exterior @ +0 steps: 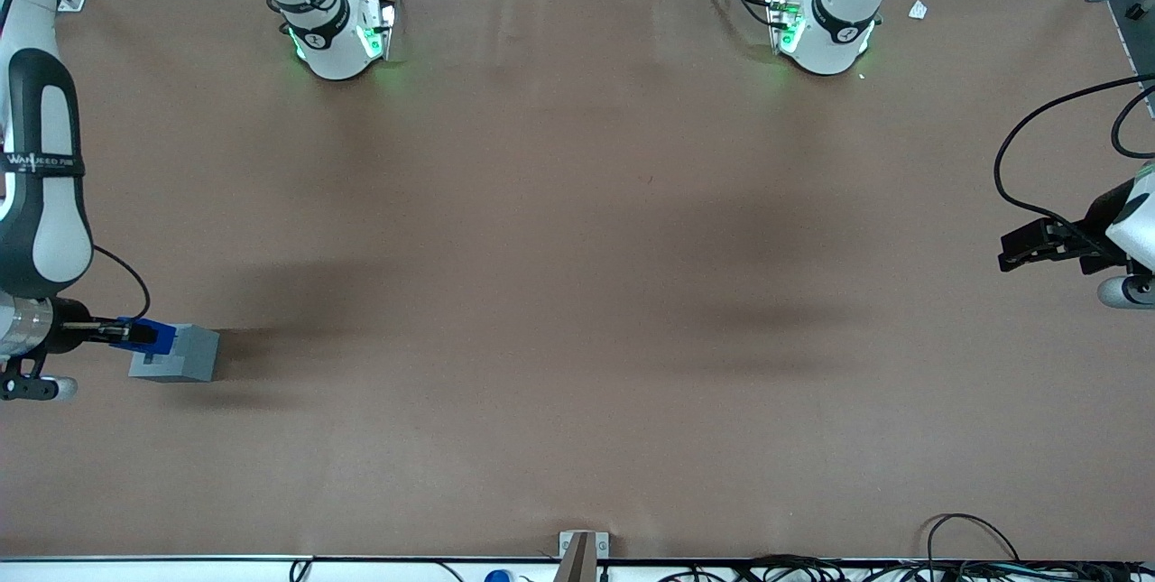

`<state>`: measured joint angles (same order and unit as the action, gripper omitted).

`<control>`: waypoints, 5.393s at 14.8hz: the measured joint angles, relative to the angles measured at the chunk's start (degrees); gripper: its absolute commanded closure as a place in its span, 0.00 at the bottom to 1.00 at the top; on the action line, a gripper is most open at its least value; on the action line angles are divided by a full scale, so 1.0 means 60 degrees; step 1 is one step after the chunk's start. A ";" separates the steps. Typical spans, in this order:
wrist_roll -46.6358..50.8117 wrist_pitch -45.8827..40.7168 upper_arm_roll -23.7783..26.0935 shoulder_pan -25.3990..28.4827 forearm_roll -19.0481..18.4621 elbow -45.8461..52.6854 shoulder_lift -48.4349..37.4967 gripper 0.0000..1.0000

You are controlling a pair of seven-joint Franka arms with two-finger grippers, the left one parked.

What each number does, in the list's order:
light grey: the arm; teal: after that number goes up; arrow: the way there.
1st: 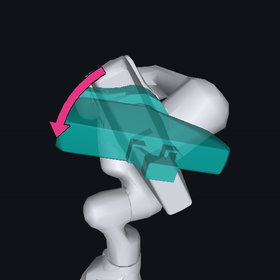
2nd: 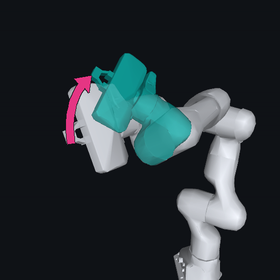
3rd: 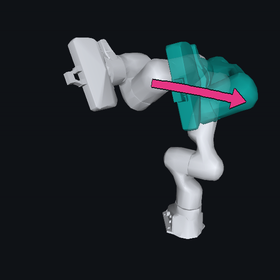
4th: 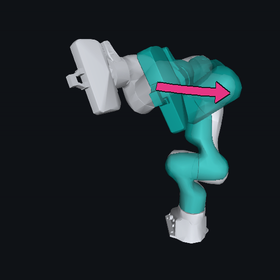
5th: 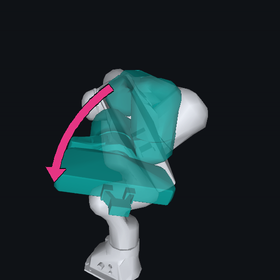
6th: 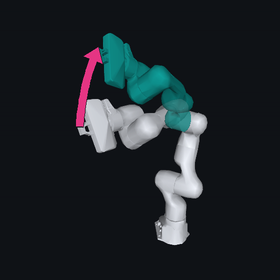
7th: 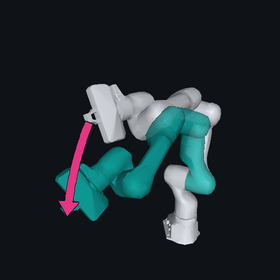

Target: Insert blue part into gray base with right arm

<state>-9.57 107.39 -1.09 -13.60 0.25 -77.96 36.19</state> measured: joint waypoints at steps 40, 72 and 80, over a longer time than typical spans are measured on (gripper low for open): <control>-0.0933 0.0464 -0.0008 -0.0248 -0.0050 0.0273 0.0777 0.93; -0.0243 -0.1350 0.0302 0.0212 0.0027 0.0797 -0.0148 0.00; 0.2066 -0.2912 0.0409 0.1858 0.0350 -0.0082 -0.2527 0.00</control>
<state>2.82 89.92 1.37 -2.45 2.35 -78.45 21.03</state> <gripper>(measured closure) 0.000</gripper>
